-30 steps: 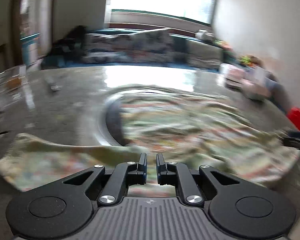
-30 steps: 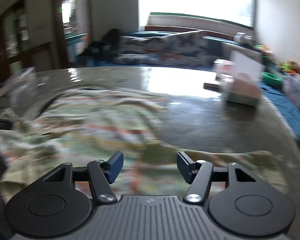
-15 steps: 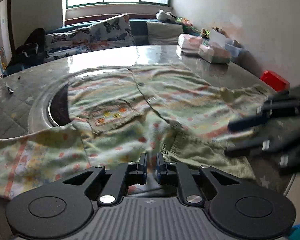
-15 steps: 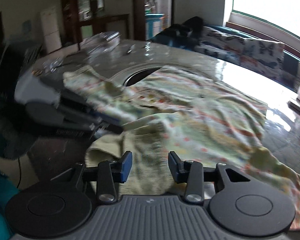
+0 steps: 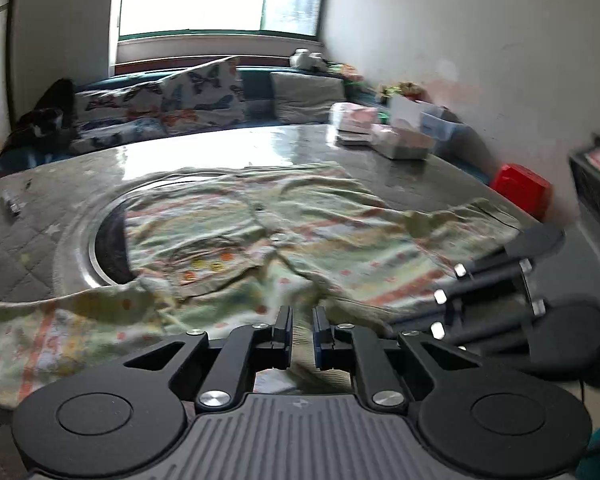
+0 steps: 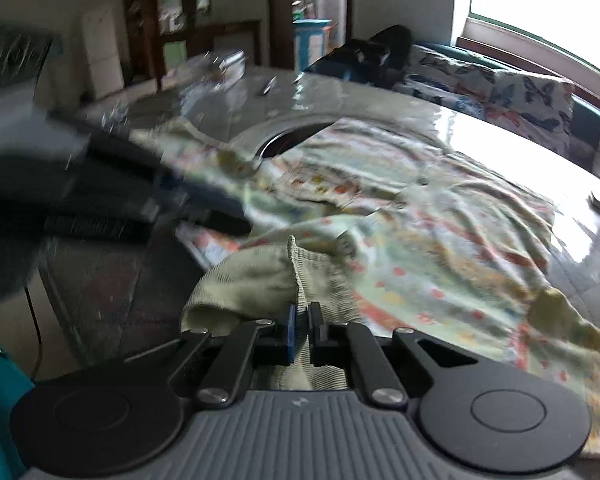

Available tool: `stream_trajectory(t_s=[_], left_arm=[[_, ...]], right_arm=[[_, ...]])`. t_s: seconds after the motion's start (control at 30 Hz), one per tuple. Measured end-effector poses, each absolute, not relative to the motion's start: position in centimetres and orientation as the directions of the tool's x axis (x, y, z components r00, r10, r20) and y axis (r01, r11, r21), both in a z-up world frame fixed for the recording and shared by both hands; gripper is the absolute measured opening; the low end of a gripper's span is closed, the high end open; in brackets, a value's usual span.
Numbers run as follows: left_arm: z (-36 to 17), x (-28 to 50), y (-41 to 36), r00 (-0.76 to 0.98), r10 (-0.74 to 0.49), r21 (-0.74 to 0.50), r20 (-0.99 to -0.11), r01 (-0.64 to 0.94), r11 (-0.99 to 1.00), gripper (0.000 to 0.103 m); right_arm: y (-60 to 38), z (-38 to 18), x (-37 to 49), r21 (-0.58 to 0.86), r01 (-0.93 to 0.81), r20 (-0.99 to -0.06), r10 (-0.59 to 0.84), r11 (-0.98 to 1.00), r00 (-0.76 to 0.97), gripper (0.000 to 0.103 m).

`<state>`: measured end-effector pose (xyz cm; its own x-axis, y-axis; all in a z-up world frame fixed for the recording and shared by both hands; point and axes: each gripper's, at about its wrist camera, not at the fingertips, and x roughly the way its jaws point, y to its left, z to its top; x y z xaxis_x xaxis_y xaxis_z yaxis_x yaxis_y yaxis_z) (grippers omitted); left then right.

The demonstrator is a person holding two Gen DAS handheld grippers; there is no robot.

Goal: Fold clothes

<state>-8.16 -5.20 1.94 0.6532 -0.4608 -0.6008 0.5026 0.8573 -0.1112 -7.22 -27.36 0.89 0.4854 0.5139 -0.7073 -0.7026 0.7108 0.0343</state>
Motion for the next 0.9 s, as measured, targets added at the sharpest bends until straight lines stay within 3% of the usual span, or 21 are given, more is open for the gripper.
stream_trajectory(t_s=[0.2,0.4,0.67,0.8,0.9], left_arm=[[1.1,-8.9,-7.9,0.583,-0.514,-0.063,-0.629,0.621,0.781,0.014],[-0.5,-8.7,-9.4,0.569,-0.463,0.039,-0.679,0.658,0.752,0.025],[-1.2,-8.6,-9.6,0.559,-0.443,0.101,-0.701,0.692,0.715,0.026],[-1.3,-8.2,-9.6,0.549,-0.444,0.093,-0.708,0.696,0.712,0.011],[-0.6,-7.7,-8.4,0.533,-0.508,-0.013,-0.677,0.681,0.732,0.008]], right_arm=[[-30.4,2.3,-5.8,0.145,-0.624,-0.673,0.539,0.768,0.507,0.005],[-31.6,2.3,-5.4,0.187,-0.605,-0.664,0.553,0.774,0.503,0.005],[-31.8,2.0,-4.8,0.224,-0.588,-0.655,0.567,0.777,0.499,0.005],[-31.9,2.0,-4.9,0.229,-0.582,-0.653,0.567,0.780,0.502,0.005],[-32.0,2.1,-4.9,0.233,-0.576,-0.651,0.566,0.784,0.506,0.005]])
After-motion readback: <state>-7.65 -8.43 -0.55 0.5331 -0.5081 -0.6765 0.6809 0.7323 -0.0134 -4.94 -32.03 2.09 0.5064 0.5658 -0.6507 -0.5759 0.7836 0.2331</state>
